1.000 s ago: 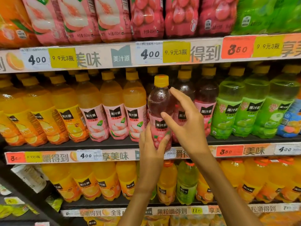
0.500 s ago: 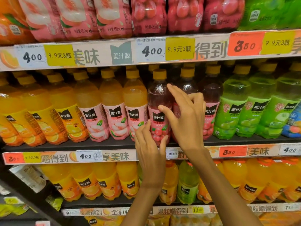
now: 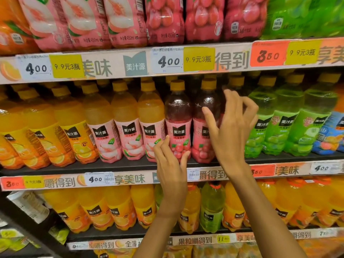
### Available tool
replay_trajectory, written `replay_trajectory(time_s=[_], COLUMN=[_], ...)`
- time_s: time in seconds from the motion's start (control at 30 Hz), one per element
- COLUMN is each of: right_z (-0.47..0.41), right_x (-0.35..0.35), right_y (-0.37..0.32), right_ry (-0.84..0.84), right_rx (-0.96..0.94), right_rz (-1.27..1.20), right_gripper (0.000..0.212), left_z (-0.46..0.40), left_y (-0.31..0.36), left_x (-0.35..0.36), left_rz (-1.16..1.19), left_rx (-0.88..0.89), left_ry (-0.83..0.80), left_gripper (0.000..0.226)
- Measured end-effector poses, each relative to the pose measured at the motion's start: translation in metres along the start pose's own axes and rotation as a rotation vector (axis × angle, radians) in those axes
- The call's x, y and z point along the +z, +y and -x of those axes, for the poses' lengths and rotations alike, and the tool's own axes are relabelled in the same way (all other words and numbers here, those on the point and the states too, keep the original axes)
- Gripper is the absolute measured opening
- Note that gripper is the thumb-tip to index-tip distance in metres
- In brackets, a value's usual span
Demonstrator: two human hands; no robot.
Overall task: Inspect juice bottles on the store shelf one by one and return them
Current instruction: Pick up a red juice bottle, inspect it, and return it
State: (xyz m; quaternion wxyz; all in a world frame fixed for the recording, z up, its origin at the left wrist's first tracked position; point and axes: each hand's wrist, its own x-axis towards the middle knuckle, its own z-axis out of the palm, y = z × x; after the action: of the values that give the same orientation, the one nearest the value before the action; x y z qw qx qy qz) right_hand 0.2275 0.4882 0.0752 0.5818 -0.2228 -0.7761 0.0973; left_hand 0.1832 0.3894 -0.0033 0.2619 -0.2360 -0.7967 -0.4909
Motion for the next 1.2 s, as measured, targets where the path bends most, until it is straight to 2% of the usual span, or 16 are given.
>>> replay_trajectory(time_s=[0.1, 0.2, 0.3, 0.47, 0.6, 0.73, 0.87, 0.93, 1.03, 1.1, 1.2], right_z=[-0.001, 0.002, 0.004, 0.010, 0.008, 0.011, 0.008, 0.007, 0.005, 0.001, 0.003], right_x=[0.002, 0.000, -0.006, -0.014, -0.023, -0.033, -0.048, -0.052, -0.057, -0.057, -0.051], right_y=[0.004, 0.006, 0.008, 0.008, 0.007, 0.006, 0.002, 0.000, 0.001, 0.005, 0.009], right_ry=[-0.064, -0.059, -0.035, -0.164, -0.257, -0.249, -0.284, -0.316, -0.420, -0.516, -0.695], right_rx=[-0.043, -0.053, -0.032, 0.058, 0.184, 0.191, 0.281, 0.306, 0.420, 0.517, 0.589], right_rz=[0.066, -0.010, -0.148, -0.480, -0.679, -0.797, -1.066, -1.146, -1.311, -1.419, -1.551], right_gripper=[0.058, 0.061, 0.065, 0.070, 0.062, 0.058, 0.038, 0.030, 0.026, 0.035, 0.059], left_z=[-0.001, -0.002, 0.002, 0.008, 0.020, 0.029, 0.026, 0.026, 0.031, 0.033, 0.039], left_y=[0.001, 0.001, -0.002, -0.003, 0.006, 0.018, 0.023, 0.027, 0.033, 0.033, 0.030], left_x=[0.001, -0.001, -0.006, -0.012, -0.017, -0.021, -0.025, -0.030, -0.041, -0.050, -0.065], left_rz=[0.014, 0.034, 0.083, 0.174, 0.361, 0.439, 0.470, 0.477, 0.645, 0.799, 0.878], left_rx=[-0.031, -0.055, -0.033, -0.030, -0.057, 0.037, -0.069, -0.074, -0.095, -0.140, -0.187], left_ry=[-0.025, -0.045, -0.058, -0.089, -0.125, -0.334, -0.472, -0.457, -0.485, -0.577, -0.780], left_gripper=[0.064, 0.065, 0.059, 0.053, 0.052, 0.067, 0.088, 0.082, 0.064, 0.055, 0.043])
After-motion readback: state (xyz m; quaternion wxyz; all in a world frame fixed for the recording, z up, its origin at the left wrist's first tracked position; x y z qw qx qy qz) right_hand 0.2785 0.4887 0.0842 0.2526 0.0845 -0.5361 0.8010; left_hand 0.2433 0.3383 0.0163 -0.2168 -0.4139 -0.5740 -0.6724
